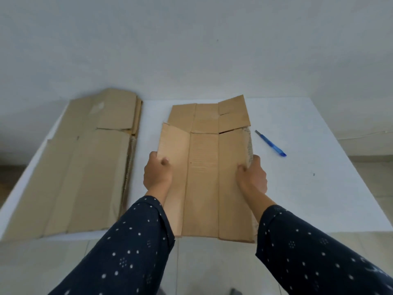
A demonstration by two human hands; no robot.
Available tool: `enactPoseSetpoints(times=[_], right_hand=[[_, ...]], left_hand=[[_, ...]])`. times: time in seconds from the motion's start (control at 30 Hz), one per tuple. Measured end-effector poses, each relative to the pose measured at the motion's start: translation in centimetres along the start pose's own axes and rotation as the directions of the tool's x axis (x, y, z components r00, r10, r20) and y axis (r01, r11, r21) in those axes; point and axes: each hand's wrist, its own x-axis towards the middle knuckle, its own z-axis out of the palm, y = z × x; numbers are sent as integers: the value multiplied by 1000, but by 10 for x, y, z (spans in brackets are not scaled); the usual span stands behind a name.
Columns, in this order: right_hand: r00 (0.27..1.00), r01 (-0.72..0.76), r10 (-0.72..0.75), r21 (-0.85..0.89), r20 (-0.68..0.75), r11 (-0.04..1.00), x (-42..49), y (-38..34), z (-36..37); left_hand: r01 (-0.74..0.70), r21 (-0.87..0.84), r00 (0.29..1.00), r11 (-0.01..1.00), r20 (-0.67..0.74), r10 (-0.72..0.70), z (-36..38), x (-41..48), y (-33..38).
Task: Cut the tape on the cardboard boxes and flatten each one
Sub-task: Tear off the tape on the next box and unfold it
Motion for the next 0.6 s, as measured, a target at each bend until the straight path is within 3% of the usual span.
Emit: enactPoseSetpoints(times=[0.3, 0.6], right_hand=[[979, 117, -74, 228, -189, 967, -87, -108, 45], [976, 218, -192, 375, -106, 901, -163, -200, 136]], left_hand=[[-183, -119, 975, 976, -150, 165, -139, 59, -7], [-185, -81, 940, 979, -304, 152, -261, 124, -79]])
